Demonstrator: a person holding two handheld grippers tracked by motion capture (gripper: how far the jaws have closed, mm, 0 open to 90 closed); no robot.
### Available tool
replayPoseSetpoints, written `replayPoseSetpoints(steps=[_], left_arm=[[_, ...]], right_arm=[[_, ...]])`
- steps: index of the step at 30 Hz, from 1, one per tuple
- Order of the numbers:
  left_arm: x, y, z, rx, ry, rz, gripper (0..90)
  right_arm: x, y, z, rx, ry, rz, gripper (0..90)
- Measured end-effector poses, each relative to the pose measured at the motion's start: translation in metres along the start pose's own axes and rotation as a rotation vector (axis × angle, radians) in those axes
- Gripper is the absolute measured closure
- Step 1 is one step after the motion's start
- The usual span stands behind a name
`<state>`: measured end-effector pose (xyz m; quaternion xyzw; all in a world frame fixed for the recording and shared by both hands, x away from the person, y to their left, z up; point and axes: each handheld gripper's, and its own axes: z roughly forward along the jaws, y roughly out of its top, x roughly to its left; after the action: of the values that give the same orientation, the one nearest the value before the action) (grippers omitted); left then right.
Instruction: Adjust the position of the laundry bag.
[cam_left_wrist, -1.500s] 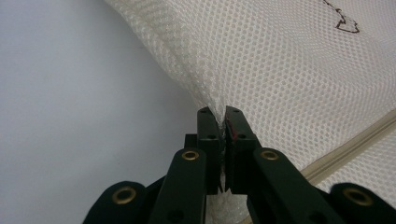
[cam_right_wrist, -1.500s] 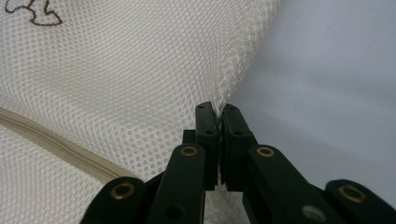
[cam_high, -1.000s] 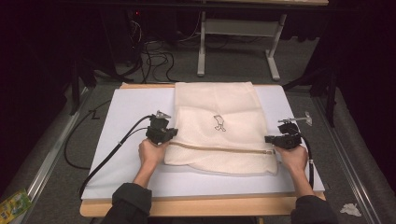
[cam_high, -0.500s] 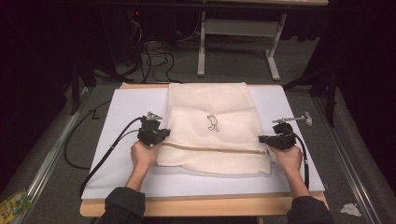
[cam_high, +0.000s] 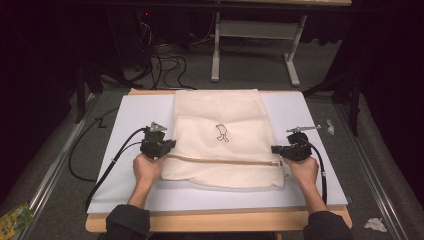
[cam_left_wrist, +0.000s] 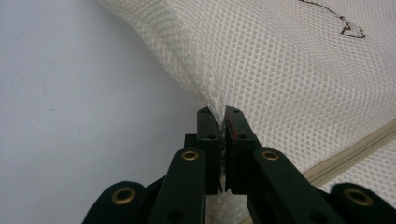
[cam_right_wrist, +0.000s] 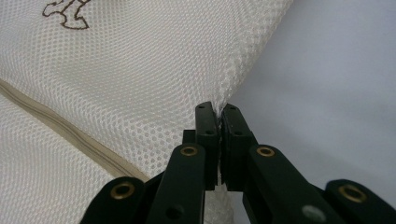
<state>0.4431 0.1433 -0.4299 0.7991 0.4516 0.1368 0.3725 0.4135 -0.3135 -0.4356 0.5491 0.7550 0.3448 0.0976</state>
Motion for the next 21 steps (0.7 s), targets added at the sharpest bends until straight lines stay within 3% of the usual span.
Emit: replayPoseSetpoints(steps=[21], left_arm=[[0.011,-0.024,-0.009,0.019,0.036,-0.010,85.5]], right_arm=[[0.021,-0.009,0.011,-0.003,0.032,-0.017,88.4]])
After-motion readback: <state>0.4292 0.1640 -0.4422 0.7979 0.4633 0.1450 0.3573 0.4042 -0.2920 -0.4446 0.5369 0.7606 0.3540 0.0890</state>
